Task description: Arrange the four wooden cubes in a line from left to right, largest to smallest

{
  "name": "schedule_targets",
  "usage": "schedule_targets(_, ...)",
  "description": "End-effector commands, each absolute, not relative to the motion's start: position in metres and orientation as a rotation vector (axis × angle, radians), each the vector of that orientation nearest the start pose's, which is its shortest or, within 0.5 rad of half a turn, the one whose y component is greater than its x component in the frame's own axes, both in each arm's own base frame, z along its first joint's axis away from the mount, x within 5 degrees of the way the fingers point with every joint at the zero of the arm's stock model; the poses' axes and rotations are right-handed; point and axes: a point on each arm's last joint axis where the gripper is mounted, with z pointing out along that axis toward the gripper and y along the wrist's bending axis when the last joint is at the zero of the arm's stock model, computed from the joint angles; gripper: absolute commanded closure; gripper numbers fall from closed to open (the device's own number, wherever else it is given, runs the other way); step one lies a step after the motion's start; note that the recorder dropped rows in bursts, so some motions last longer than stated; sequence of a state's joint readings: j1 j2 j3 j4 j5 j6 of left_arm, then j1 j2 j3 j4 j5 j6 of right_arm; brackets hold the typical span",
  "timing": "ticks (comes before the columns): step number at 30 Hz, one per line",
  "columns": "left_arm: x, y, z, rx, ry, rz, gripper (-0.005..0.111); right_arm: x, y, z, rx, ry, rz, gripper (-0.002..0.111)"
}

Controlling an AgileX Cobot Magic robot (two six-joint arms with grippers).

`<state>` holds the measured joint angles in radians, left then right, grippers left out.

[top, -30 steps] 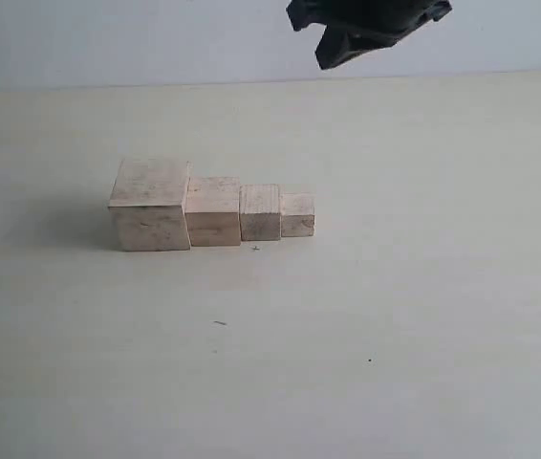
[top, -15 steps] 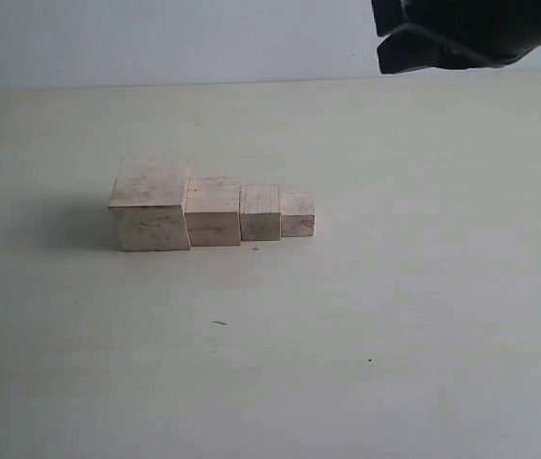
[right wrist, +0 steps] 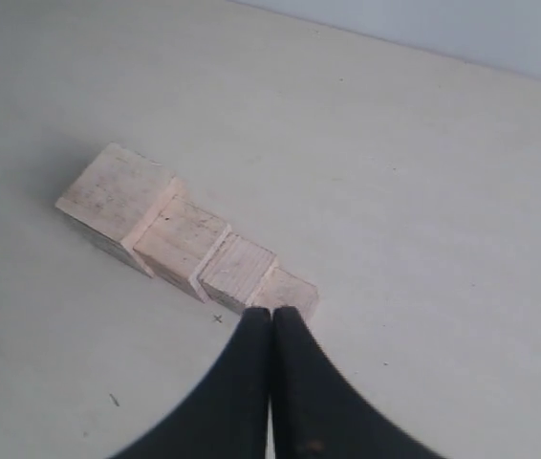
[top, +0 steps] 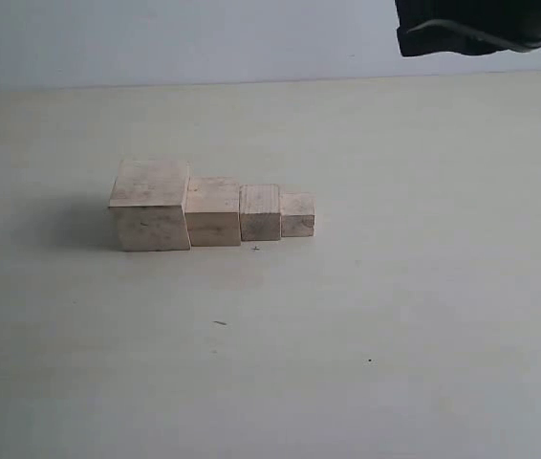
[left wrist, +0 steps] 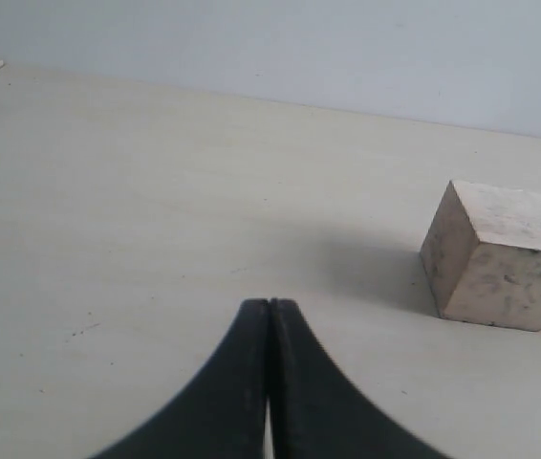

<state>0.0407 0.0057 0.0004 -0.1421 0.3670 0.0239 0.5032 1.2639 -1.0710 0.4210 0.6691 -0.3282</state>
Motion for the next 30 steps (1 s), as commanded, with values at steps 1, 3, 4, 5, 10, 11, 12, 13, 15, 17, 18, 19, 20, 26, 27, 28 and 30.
schedule_targets(1,0.053,-0.003,0.181,-0.095,1.840,-0.096,0.107,0.225,0.146,0.340,-0.752,2.208,0.462,0.108)
schedule_targets(3,0.053,-0.003,0.181,-0.095,1.840,-0.096,0.107,0.224,0.144,0.341,-0.758,2.198,0.448,0.108)
schedule_targets(4,0.053,-0.003,0.181,-0.095,1.840,-0.096,0.107,0.223,0.143,0.343,-0.763,2.188,0.433,0.108)
schedule_targets(5,0.053,-0.003,0.181,-0.095,1.840,-0.096,0.107,0.223,0.142,0.344,-0.766,2.180,0.423,0.108)
schedule_targets(10,0.053,-0.003,0.181,-0.095,1.840,-0.096,0.107,0.214,0.132,0.359,-0.732,2.059,0.382,0.108)
schedule_targets(11,0.053,-0.003,0.181,-0.095,1.840,-0.096,0.107,0.211,0.130,0.361,-0.726,2.030,0.370,0.108)
schedule_targets(12,0.053,-0.003,0.181,-0.095,1.840,-0.096,0.107,0.207,0.127,0.364,-0.722,2.001,0.351,0.108)
schedule_targets(13,0.053,-0.003,0.181,-0.095,1.840,-0.096,0.107,0.203,0.122,0.367,-0.715,1.974,0.334,0.108)
schedule_targets(15,0.053,-0.003,0.181,-0.095,1.840,-0.096,0.107,0.194,0.112,0.371,-0.685,1.936,0.305,0.108)
schedule_targets(17,0.053,-0.003,0.181,-0.095,1.840,-0.096,0.107,0.185,0.096,0.371,-0.617,1.921,0.288,0.108)
schedule_targets(18,0.053,-0.003,0.181,-0.095,1.840,-0.096,0.107,0.182,0.088,0.370,-0.582,1.920,0.273,0.108)
schedule_targets(19,0.053,-0.003,0.181,-0.095,1.840,-0.096,0.107,0.176,0.080,0.369,-0.550,1.915,0.255,0.108)
schedule_targets(20,0.053,-0.003,0.181,-0.095,1.840,-0.096,0.107,0.171,0.072,0.366,-0.518,1.911,0.236,0.108)
schedule_targets(26,0.053,-0.003,0.181,-0.095,1.840,-0.096,0.107,0.123,0.029,0.345,-0.333,1.849,0.109,0.108)
schedule_targets(27,0.053,-0.003,0.181,-0.095,1.840,-0.096,0.107,0.112,0.024,0.340,-0.301,1.824,0.087,0.108)
schedule_targets(28,0.053,-0.003,0.181,-0.095,1.840,-0.096,0.107,0.094,0.017,0.334,-0.253,1.779,0.061,0.108)
schedule_targets(30,0.053,-0.003,0.181,-0.095,1.840,-0.096,0.107,0.069,0.010,0.322,-0.167,1.708,0.043,0.108)
